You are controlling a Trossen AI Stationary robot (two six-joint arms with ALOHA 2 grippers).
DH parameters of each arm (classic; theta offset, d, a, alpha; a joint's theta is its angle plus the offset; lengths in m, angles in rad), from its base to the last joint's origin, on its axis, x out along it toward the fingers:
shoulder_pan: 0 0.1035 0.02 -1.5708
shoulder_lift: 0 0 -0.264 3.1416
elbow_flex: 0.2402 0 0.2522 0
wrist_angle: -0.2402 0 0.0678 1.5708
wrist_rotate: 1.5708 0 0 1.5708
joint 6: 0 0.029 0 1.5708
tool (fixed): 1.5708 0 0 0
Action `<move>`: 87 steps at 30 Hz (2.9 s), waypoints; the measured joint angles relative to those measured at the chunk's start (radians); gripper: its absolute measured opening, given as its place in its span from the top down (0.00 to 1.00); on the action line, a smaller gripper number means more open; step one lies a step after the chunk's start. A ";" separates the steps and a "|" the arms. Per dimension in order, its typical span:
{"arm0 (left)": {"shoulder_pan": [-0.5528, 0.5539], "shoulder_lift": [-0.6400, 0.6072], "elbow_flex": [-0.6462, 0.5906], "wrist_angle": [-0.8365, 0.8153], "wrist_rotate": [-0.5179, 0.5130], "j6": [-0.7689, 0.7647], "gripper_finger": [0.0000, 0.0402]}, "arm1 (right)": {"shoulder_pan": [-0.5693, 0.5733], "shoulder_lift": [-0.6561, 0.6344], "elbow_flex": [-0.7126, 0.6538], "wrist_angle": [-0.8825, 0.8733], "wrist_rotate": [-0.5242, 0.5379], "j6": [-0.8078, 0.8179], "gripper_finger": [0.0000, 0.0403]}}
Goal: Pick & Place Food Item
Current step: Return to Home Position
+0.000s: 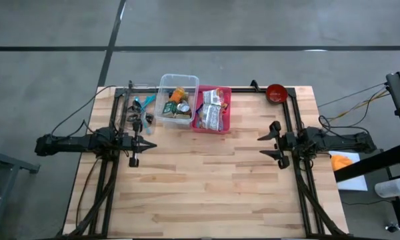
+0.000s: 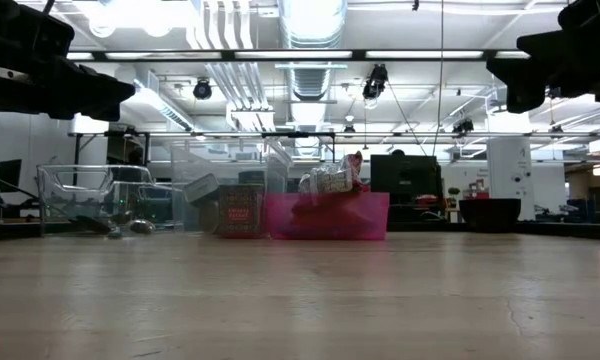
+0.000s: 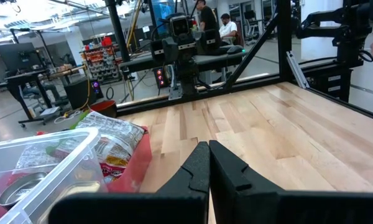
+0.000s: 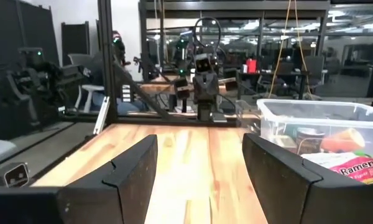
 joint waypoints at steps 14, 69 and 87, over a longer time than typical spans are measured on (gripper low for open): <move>0.000 0.000 0.000 -0.001 0.000 -0.002 1.00 | 0.001 0.025 0.000 -0.121 0.037 0.034 0.42; 0.000 0.000 0.000 0.000 -0.001 -0.002 1.00 | 0.001 0.233 0.000 -0.121 0.022 0.229 0.42; 0.000 0.000 0.000 0.000 -0.001 0.001 1.00 | 0.000 0.342 0.000 -0.121 0.023 0.280 0.42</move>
